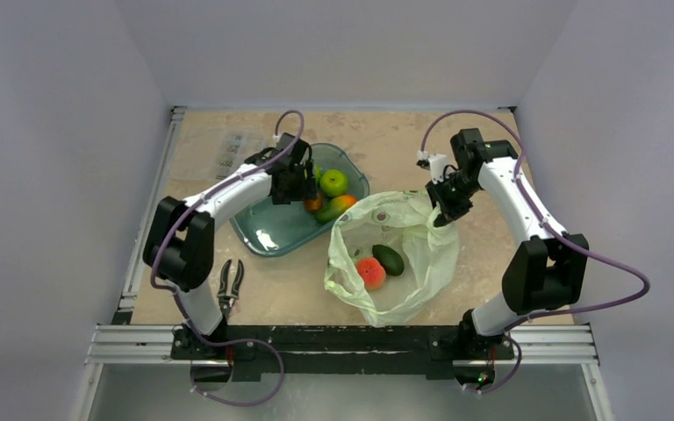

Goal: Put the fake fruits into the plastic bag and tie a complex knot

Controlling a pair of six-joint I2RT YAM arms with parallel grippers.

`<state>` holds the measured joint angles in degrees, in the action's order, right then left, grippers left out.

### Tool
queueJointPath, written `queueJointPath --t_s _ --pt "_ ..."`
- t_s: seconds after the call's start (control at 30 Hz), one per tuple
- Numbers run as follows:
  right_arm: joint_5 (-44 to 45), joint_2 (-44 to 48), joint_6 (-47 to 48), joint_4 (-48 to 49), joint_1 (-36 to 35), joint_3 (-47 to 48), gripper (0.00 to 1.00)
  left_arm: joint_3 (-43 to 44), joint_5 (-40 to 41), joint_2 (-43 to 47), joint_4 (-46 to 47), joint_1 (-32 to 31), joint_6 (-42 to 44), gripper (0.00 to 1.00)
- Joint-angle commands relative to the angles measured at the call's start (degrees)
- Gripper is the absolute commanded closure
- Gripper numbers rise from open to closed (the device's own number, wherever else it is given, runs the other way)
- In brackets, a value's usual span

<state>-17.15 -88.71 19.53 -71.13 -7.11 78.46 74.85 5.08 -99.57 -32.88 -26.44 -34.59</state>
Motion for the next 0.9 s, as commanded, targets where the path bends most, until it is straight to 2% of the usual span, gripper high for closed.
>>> queueJointPath --t_s 0.0,0.37,0.47,0.6,0.7,0.77,0.87 --pt "1.0 1.0 0.6 -0.5 0.0 -0.1 1.0 5.3 4.5 -4.3 -1.2 -2.4 -6.6 0.33" --pt "1.0 0.7 0.7 -0.5 0.0 -0.5 1.0 11.0 7.3 -15.6 0.3 -2.1 -5.5 0.34" --pt "0.9 0.6 0.7 -0.6 0.1 -0.2 1.0 9.9 5.9 -15.2 -0.7 -1.2 -5.1 0.4" --pt "0.6 0.6 1.1 -0.7 0.0 0.0 1.0 6.8 5.2 -9.6 -1.1 -0.4 -2.1 0.59" --pt "0.5 1.0 1.5 -0.8 0.0 -0.1 1.0 4.9 2.5 -0.8 3.3 -0.3 2.0 0.72" --pt "0.5 1.2 1.8 -0.8 0.1 0.0 1.0 4.7 -2.6 5.6 8.3 -1.8 7.5 0.76" --pt "1.1 1.2 2.2 -0.8 0.0 -0.2 1.0 3.5 -17.3 13.9 17.9 -6.9 24.0 0.76"
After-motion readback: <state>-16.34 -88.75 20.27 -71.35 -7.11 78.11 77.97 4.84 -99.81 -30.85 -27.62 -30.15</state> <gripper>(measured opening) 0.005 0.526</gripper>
